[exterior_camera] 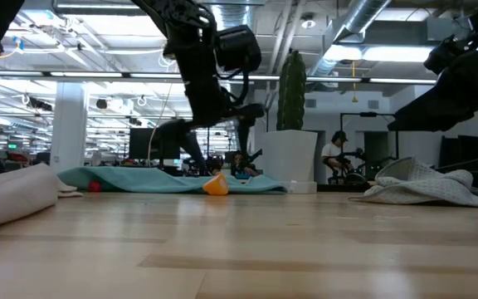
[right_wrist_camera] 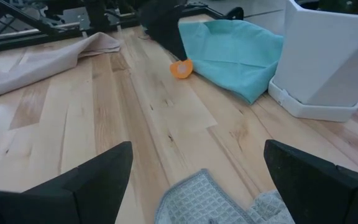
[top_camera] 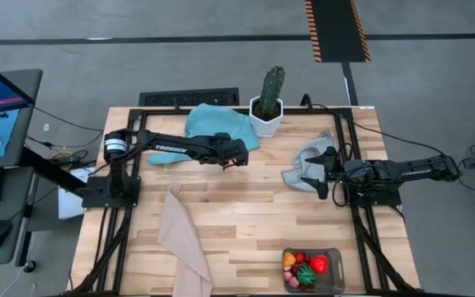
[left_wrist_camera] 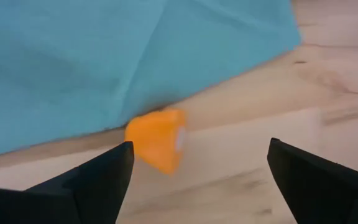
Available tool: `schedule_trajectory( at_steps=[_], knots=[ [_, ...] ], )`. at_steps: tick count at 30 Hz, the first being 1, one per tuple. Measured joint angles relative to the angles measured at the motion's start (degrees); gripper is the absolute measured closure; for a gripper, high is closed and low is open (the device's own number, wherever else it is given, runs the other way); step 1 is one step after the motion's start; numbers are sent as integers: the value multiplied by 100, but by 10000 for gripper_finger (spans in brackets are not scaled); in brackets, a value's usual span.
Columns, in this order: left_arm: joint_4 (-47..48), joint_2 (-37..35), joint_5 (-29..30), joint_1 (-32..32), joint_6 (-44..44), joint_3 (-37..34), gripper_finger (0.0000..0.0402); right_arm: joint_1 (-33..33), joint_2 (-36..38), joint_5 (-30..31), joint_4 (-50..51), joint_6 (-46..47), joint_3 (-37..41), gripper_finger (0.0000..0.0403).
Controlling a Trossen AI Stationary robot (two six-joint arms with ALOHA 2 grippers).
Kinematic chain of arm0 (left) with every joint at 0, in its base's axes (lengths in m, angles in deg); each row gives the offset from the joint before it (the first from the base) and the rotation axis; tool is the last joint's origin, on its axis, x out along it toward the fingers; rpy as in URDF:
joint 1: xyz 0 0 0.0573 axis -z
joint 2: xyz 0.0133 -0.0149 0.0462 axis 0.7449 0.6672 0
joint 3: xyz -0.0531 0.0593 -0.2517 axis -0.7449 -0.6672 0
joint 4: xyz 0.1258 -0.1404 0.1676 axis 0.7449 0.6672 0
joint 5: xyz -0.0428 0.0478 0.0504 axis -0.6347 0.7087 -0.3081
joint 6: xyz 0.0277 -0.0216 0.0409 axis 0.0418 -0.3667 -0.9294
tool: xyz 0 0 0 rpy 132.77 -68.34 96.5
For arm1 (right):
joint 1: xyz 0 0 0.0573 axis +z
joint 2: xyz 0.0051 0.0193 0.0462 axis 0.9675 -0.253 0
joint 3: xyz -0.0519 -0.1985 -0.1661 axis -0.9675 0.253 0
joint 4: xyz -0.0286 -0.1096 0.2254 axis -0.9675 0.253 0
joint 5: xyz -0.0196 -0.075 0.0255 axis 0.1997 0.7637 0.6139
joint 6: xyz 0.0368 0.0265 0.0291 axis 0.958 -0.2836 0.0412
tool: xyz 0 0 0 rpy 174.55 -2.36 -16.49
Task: Pick and placing Produce into tupperware
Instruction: Put the croissant into the black bin
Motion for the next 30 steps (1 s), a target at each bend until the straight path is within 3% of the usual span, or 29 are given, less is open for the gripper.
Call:
schedule_trajectory(
  at_steps=[10, 30],
  knots=[
    [159, 245, -52, -39, 178, 1, 45, 2, -1, -6, 127, -1, 0, 17],
    [-24, 709, -303, -301, -446, 52, 53, 2, 0, -1, 167, 0, 0, 17]
  ],
)
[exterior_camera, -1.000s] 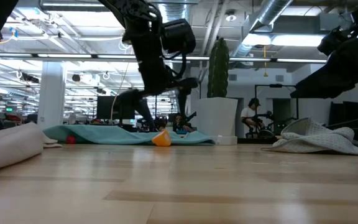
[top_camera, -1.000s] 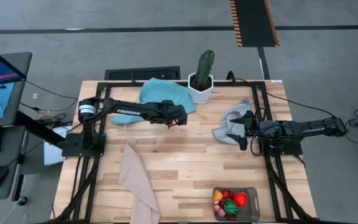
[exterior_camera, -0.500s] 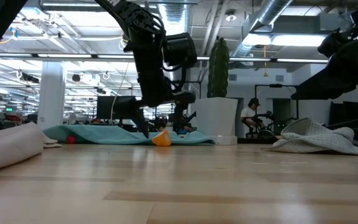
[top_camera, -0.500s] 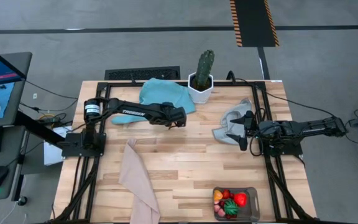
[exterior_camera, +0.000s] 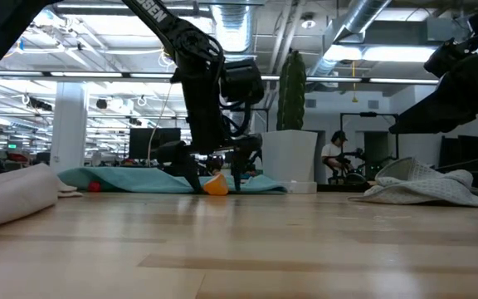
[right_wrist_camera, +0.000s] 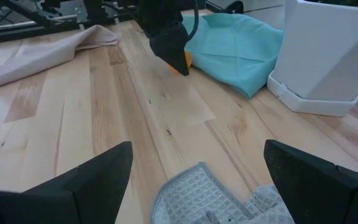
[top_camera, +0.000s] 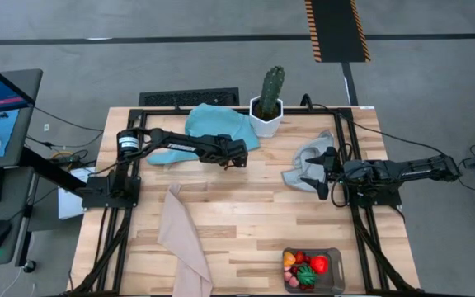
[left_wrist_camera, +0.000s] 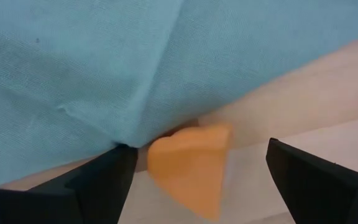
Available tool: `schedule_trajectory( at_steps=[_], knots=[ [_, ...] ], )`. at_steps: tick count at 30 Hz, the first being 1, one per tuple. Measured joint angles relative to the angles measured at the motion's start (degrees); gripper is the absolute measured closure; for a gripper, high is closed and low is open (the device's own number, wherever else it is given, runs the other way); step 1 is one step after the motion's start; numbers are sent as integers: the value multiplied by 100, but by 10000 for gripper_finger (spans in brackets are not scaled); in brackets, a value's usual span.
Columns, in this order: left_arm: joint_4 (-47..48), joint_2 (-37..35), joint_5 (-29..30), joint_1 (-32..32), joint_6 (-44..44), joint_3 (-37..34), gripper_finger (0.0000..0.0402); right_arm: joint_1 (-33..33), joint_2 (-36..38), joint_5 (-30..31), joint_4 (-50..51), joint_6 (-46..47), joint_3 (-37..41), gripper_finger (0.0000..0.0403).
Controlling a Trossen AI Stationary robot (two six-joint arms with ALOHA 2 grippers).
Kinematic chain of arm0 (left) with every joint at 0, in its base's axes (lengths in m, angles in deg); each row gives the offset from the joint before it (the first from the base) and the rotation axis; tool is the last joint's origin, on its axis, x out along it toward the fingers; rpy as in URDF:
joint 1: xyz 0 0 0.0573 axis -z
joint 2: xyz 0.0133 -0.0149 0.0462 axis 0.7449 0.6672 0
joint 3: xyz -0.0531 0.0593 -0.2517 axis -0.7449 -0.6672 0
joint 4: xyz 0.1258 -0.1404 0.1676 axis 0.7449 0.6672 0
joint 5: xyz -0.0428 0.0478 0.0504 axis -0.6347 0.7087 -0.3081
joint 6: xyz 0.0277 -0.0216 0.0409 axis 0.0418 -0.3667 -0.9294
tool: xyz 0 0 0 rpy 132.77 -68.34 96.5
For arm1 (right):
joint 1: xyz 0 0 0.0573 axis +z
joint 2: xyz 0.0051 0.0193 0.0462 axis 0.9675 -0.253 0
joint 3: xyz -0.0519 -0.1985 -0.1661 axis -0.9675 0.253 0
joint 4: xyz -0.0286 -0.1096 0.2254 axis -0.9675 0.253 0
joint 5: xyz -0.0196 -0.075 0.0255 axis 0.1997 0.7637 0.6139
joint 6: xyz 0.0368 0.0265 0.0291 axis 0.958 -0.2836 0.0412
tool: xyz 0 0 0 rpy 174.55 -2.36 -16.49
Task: Pick and placing Produce into tupperware
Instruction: Put the croissant into the black bin
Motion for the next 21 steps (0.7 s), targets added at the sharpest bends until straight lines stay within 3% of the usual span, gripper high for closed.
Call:
schedule_trajectory(
  at_steps=[5, 17, 21],
  knots=[
    [4, 0, 0, -7, 25, -2, 87, -1, 0, -1, -1, 0, 0, 17],
    [-55, 0, -176, -3, 7, -4, 223, -1, 0, -3, -1, 0, 0, 17],
    [-89, -4, -336, 2, -70, -2, 243, -1, 0, -3, -1, -1, 0, 17]
  ],
)
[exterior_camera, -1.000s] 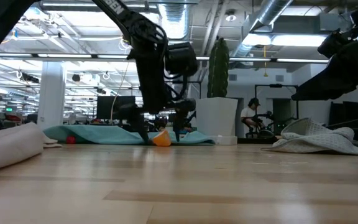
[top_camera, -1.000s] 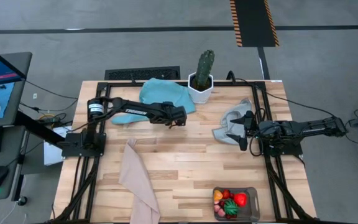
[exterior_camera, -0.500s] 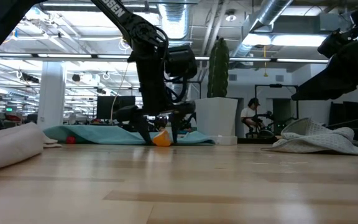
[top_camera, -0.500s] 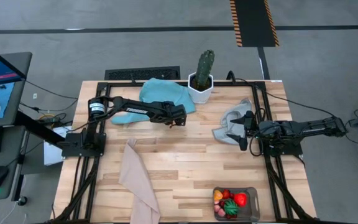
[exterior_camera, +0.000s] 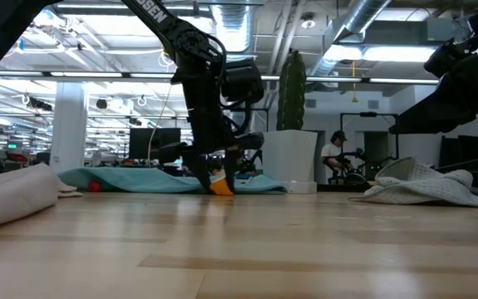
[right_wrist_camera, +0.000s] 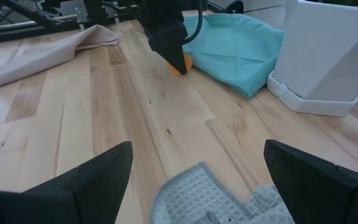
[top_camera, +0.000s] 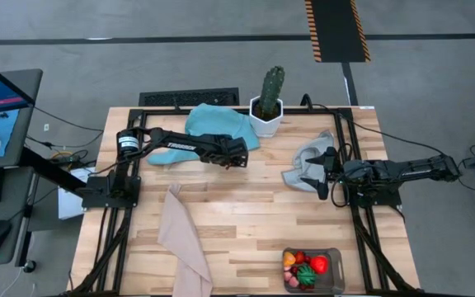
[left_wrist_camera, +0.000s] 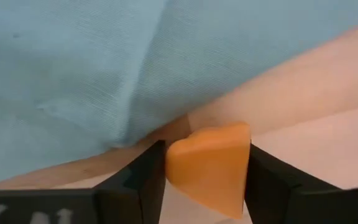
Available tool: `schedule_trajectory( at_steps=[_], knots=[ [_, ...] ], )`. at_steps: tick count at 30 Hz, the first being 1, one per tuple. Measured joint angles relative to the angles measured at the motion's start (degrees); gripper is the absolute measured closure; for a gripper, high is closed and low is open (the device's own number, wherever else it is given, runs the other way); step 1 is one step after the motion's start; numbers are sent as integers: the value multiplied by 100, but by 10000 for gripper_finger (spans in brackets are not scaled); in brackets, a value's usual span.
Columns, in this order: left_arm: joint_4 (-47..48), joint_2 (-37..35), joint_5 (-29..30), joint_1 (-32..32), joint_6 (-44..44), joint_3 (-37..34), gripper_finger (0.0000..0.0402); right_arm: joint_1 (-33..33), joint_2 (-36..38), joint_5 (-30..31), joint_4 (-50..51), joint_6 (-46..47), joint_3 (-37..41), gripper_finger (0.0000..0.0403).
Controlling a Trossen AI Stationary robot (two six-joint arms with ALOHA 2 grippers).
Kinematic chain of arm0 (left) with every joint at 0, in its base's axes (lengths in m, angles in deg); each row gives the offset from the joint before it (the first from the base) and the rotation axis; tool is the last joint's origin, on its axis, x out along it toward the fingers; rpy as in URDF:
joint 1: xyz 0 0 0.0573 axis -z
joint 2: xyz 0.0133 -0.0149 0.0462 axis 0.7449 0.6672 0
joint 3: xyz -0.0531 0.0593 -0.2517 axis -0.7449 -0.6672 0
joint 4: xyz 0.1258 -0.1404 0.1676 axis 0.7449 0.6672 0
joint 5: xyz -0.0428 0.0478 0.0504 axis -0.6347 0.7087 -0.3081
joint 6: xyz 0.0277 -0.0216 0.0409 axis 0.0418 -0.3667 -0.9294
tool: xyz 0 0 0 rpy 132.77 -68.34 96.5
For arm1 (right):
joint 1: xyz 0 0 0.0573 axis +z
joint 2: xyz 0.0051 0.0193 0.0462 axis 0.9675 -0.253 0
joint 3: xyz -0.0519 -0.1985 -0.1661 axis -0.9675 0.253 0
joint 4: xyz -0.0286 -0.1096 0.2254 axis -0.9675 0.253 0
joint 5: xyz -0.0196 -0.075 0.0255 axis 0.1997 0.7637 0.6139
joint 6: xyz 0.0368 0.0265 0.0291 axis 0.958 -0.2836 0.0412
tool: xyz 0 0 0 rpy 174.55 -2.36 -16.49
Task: Pick and placing Produce into tupperware
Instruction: Put the croissant into the black bin
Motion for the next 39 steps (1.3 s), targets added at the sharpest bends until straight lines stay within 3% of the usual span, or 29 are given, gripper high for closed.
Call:
schedule_trajectory(
  at_steps=[12, 24, 34, 39],
  knots=[
    [162, 15, -566, 389, -1114, 544, 222, 1, 0, -2, 0, 0, 2, 17],
    [200, 15, -324, 1351, -1371, 1389, 225, 1, 0, -2, 0, 0, 2, 17],
    [-784, 13, -96, 2136, -1722, 1431, 225, 0, 0, -2, 0, 1, 2, 17],
    [-1331, 13, -219, 2497, -2348, 1431, 225, 0, 0, -2, 0, 0, 4, 17]
  ],
)
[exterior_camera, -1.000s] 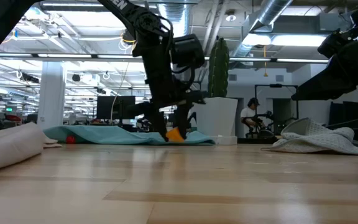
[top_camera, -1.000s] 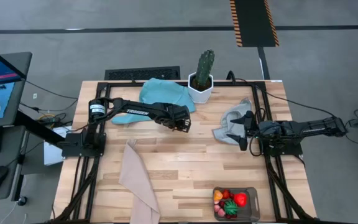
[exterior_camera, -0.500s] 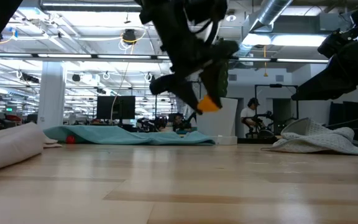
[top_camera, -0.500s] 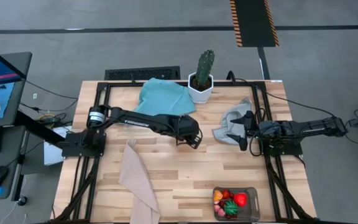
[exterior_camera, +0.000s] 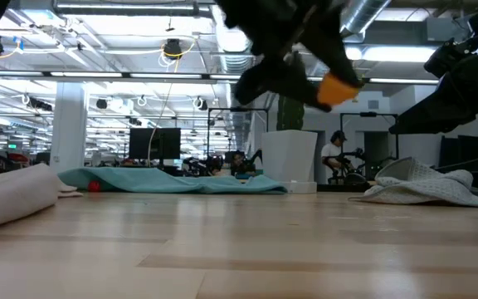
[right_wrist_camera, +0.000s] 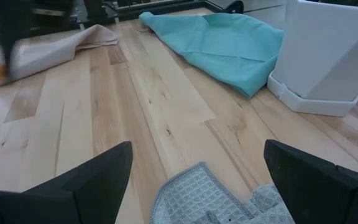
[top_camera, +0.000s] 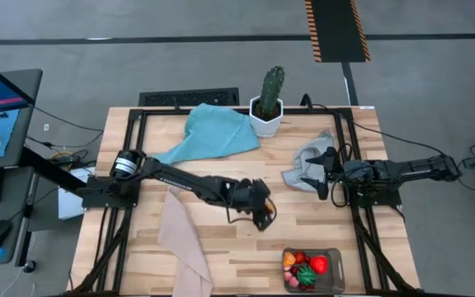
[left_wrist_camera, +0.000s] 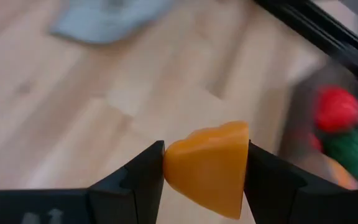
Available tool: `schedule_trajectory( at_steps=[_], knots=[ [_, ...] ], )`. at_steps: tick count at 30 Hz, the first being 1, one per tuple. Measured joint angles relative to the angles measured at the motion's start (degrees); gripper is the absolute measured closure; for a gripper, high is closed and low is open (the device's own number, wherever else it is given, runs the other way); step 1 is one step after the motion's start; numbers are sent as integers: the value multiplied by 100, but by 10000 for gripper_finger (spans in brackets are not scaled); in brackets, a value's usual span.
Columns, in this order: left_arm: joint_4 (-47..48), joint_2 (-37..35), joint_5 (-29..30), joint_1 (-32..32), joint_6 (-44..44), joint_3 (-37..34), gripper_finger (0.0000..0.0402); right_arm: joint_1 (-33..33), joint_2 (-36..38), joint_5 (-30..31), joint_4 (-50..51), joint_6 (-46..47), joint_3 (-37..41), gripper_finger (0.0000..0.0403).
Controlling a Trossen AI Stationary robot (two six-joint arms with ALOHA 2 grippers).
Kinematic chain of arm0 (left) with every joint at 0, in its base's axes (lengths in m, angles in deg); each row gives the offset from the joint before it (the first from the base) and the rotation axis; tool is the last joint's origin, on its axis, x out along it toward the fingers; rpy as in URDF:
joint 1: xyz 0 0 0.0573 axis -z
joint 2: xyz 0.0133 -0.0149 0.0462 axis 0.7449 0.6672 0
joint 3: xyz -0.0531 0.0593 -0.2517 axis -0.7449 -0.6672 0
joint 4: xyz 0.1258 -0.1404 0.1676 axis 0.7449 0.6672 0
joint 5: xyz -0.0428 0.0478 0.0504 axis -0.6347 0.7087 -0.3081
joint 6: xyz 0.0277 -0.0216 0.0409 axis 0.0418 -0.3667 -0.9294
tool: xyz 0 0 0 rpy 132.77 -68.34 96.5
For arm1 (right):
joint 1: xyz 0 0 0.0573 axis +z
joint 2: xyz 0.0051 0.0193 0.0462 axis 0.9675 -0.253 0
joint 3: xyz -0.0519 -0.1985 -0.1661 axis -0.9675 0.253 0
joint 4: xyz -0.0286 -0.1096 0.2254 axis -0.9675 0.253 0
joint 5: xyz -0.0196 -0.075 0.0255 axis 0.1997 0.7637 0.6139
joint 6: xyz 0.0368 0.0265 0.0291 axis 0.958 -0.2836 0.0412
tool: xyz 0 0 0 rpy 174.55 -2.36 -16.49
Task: Pick and placing Produce into tupperware
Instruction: Put the croissant into the black bin
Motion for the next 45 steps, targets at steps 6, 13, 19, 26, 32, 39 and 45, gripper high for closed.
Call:
schedule_trajectory(
  at_steps=[6, 13, 19, 26, 32, 39, 45],
  knots=[
    [-519, 106, -152, 417, -468, -9, 225, 0, 0, 0, -2, 1, 0, 17],
    [-1556, 406, -349, 715, -440, 0, 225, 0, 0, 0, 26, 1, 2, 17],
    [-2192, 612, -297, 853, -388, -2, 225, 2, -4, -2, 46, -1, 2, 17],
    [-2851, 1062, -645, 1042, -788, 338, 225, 0, 0, 0, 42, 1, 2, 17],
    [-2730, 1132, -777, 1113, -1083, 560, 225, 2, -2, -1, 44, 0, 2, 17],
    [-2814, 1132, -711, 1210, -1408, 560, 225, 0, -2, 0, 44, -1, 2, 17],
    [-2969, 1218, -753, 1205, -1627, 562, 225, 0, -2, 0, 44, 1, 2, 17]
  ],
)
